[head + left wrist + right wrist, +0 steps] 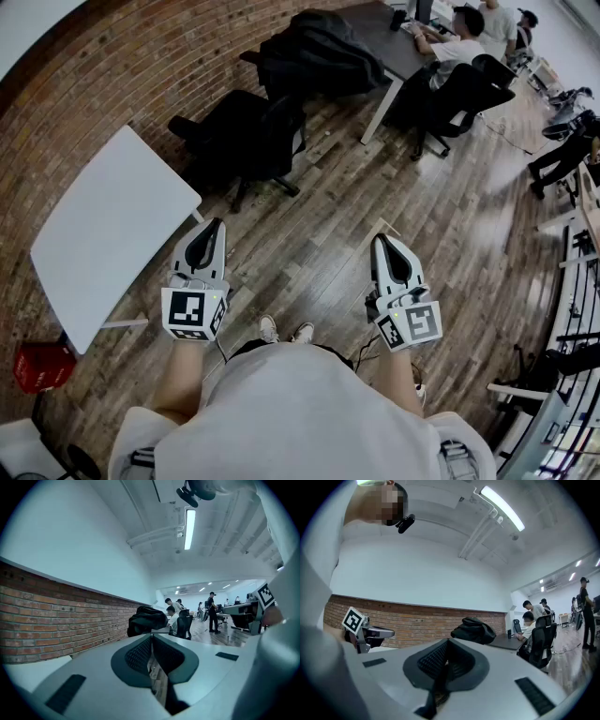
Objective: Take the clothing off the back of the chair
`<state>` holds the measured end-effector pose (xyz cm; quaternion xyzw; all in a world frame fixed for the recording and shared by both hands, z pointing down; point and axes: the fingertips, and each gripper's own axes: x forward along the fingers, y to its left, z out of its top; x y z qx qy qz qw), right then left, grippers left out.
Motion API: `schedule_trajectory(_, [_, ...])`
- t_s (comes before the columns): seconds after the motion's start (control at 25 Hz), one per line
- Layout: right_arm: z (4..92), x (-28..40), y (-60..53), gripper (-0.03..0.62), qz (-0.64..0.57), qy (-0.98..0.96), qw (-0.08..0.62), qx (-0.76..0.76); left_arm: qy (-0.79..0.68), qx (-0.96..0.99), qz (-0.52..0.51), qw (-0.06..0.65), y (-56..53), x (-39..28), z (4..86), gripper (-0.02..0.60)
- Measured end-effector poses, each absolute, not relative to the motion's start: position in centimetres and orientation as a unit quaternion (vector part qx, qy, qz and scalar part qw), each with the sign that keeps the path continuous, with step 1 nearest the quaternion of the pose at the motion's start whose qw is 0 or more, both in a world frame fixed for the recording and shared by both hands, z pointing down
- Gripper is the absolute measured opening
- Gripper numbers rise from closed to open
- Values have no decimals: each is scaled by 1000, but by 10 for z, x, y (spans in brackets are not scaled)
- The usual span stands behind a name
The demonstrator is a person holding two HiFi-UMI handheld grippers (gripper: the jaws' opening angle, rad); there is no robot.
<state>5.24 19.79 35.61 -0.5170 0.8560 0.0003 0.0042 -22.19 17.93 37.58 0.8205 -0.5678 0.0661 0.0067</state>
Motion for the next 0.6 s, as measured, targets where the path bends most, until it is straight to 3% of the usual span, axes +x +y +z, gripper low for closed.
schedule_trajectory(0.4, [357, 51, 202, 20, -2, 862, 6, -506, -574, 816, 68, 13, 185, -222, 378, 33])
schedule_trajectory(0.6, [351, 76, 202, 20, -19, 859, 64, -508, -571, 818, 71, 13, 181, -208, 378, 34])
